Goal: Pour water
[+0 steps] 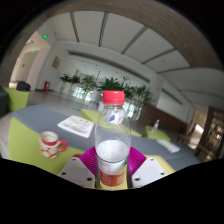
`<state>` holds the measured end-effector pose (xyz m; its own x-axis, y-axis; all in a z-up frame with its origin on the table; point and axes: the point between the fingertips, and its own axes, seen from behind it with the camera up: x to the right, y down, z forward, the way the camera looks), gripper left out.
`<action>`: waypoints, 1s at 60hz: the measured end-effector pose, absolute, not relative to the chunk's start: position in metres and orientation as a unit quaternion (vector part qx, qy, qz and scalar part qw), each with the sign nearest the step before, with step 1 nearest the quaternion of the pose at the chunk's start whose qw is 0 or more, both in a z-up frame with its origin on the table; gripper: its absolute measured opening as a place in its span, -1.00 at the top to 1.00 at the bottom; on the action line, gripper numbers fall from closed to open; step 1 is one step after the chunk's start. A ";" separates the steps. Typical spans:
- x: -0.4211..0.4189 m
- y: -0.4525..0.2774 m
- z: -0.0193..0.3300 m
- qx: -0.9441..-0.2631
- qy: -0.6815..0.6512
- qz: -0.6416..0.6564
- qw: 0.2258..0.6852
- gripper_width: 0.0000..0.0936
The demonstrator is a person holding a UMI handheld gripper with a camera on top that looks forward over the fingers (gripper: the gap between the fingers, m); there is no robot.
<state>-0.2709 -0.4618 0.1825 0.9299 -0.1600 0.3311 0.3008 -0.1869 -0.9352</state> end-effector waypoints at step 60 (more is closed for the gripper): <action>-0.447 -0.269 0.187 -0.158 -0.680 -0.622 0.356 0.23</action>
<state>-0.4471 -0.2687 0.1874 -0.6970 -0.2269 0.6802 0.6572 0.1772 0.7326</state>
